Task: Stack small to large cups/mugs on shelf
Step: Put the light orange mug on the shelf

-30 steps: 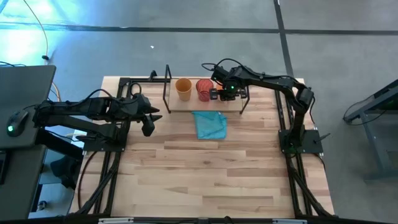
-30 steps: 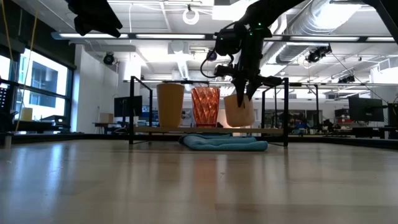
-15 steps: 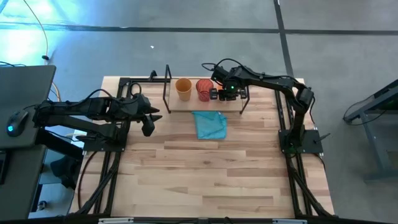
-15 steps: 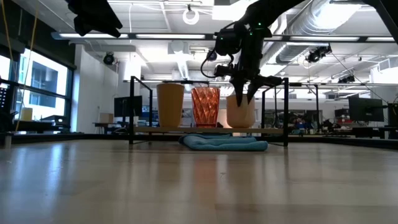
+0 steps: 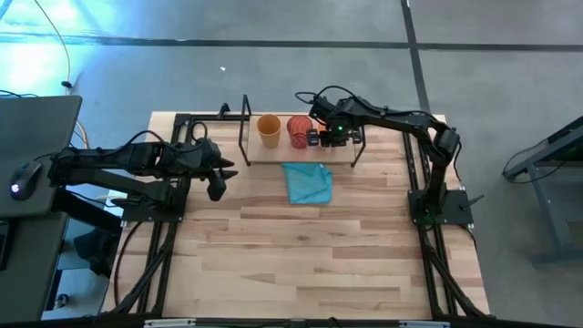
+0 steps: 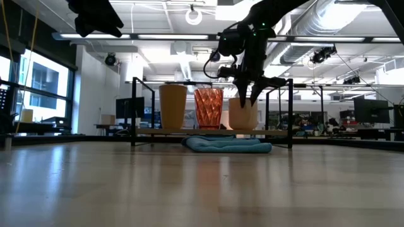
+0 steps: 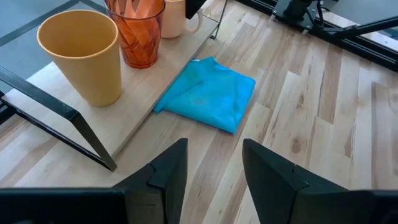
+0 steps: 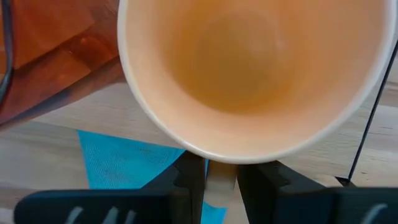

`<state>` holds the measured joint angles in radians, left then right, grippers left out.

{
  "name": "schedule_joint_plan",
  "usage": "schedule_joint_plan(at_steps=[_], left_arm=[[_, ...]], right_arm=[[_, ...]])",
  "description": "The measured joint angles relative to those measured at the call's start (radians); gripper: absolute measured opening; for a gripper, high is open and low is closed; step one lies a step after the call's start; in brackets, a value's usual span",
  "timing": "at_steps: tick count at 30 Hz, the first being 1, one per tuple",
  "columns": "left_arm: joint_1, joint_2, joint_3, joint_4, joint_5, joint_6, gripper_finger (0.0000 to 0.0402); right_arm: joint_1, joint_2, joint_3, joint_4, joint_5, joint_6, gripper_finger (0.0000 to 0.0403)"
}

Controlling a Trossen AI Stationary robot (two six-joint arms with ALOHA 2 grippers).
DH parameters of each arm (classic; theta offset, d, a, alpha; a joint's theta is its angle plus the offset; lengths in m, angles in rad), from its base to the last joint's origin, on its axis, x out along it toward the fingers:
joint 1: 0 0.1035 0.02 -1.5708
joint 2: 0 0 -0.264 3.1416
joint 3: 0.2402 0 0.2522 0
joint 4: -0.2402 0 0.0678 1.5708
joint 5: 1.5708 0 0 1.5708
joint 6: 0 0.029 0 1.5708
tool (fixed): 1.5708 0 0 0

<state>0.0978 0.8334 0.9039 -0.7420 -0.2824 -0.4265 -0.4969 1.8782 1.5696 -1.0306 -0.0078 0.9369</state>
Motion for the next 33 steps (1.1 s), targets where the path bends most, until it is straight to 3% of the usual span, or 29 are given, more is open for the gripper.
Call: schedule_joint_plan(at_steps=[33], left_arm=[[0.000, 0.000, 0.000, 0.000, 0.004, -0.016, 0.0143]], right_arm=[[0.006, -0.002, 0.000, -0.012, 0.018, -0.040, 0.0080]])
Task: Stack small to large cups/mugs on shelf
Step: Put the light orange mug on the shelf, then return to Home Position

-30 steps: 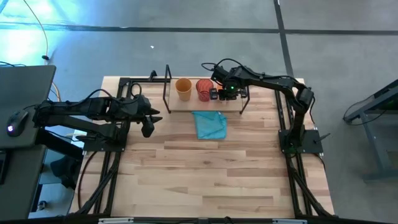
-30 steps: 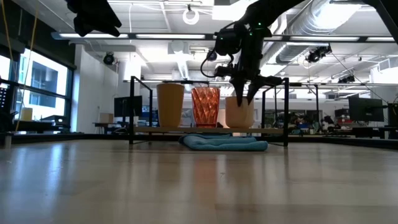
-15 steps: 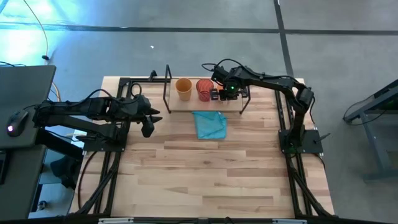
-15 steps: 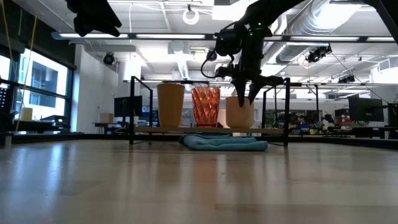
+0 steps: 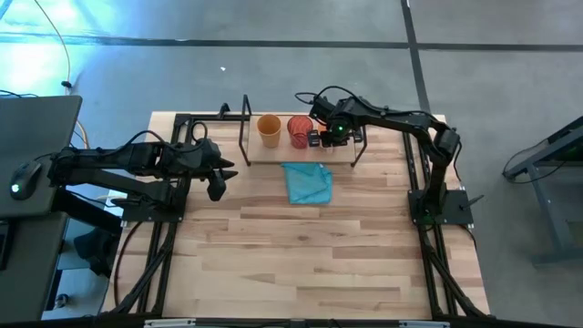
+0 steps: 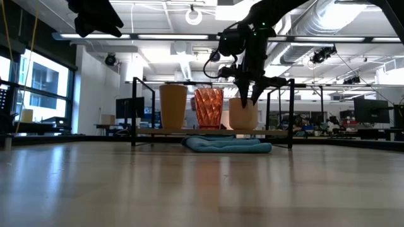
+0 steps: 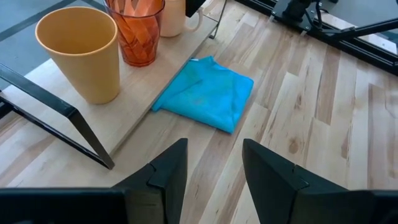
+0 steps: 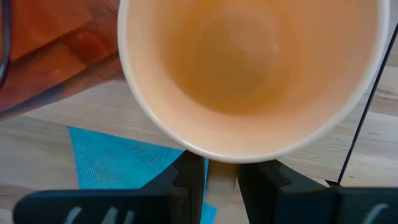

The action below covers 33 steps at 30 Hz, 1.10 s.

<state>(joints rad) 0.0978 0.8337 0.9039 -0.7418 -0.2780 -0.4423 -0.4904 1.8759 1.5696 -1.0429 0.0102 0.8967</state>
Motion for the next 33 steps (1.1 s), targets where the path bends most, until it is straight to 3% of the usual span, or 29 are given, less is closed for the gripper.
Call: schedule_joint_plan(at_steps=[9, 33], left_arm=[[0.000, 0.000, 0.000, 0.000, 0.001, 0.000, 0.0143], [0.000, 0.000, 0.000, 0.001, 0.017, -0.008, 0.0143]], right_arm=[[0.000, -0.008, 0.024, -0.035, 0.007, -0.006, 0.0080], [0.031, -0.010, 0.331, -0.310, 0.139, -0.047, 0.0079]])
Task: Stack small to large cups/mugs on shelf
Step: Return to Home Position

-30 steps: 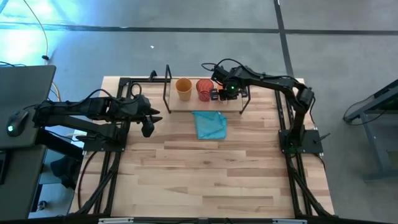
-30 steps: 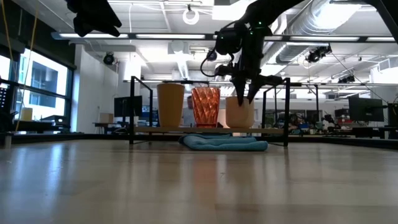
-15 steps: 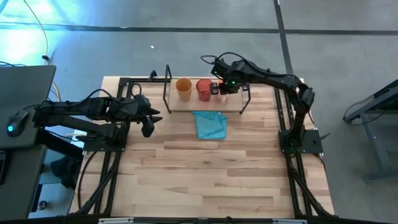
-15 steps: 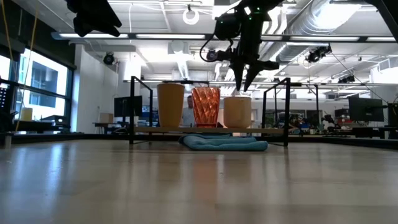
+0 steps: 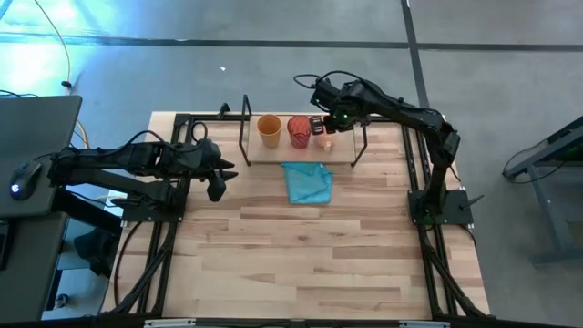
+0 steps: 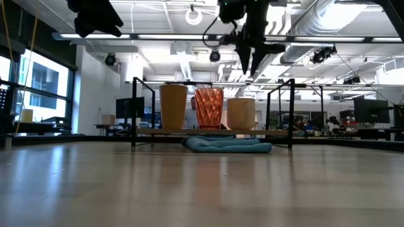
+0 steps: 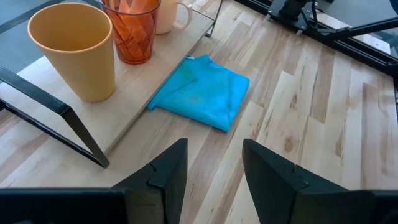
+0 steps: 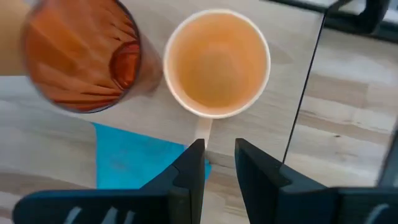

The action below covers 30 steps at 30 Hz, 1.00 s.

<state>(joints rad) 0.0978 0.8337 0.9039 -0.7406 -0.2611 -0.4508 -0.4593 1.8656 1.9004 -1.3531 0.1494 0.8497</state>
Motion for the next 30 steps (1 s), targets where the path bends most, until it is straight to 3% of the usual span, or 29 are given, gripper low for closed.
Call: schedule_joint_plan(at_steps=[13, 23, 30], left_arm=[[0.000, 0.000, 0.000, 0.043, 0.006, -0.004, 0.0143], [0.000, 0.000, 0.000, 0.181, 0.007, 0.010, 0.0143], [0.000, 0.000, 0.000, 0.309, 0.007, 0.009, 0.0143]], right_arm=[[0.055, -0.004, 0.251, -0.144, 0.155, -0.134, 0.0079], [0.159, -0.019, 0.456, -0.171, 0.348, -0.440, 0.0078], [0.211, -0.141, 0.393, -0.068, 0.375, -0.599, 0.0078]])
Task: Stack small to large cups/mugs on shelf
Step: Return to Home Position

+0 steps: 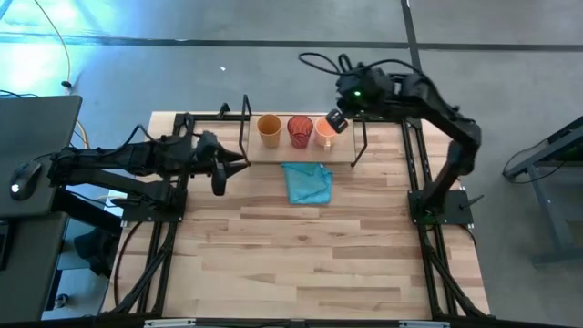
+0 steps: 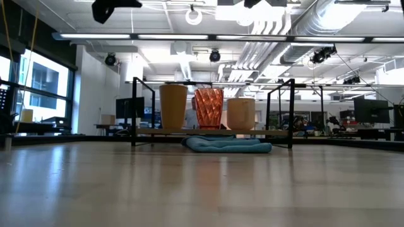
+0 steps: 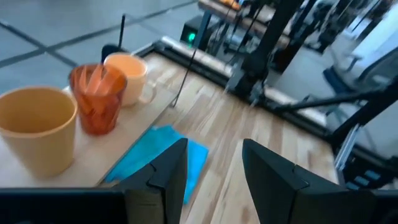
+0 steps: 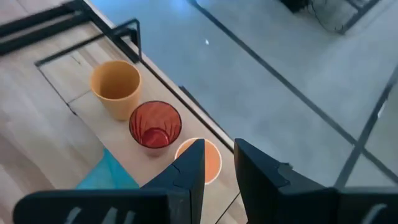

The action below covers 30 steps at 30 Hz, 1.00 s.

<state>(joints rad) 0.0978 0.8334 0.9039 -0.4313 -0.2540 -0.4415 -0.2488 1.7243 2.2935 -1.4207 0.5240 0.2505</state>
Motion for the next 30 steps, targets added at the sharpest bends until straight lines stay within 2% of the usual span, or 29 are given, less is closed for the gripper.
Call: schedule_joint_plan(at_steps=[10, 21, 30], left_arm=[[0.000, 0.000, 0.000, 0.197, 0.000, 0.027, 0.0143], [0.000, 0.002, 0.000, 0.368, -0.019, 0.112, 0.0143], [0.000, 0.002, 0.000, 0.471, -0.022, 0.187, 0.0143]], right_arm=[[0.038, -0.136, -0.002, 0.022, -0.038, -0.138, 0.0078], [0.049, -0.276, -0.002, 0.036, -0.193, -0.302, 0.0078], [0.049, -0.372, -0.002, 0.059, -0.364, -0.391, 0.0078]])
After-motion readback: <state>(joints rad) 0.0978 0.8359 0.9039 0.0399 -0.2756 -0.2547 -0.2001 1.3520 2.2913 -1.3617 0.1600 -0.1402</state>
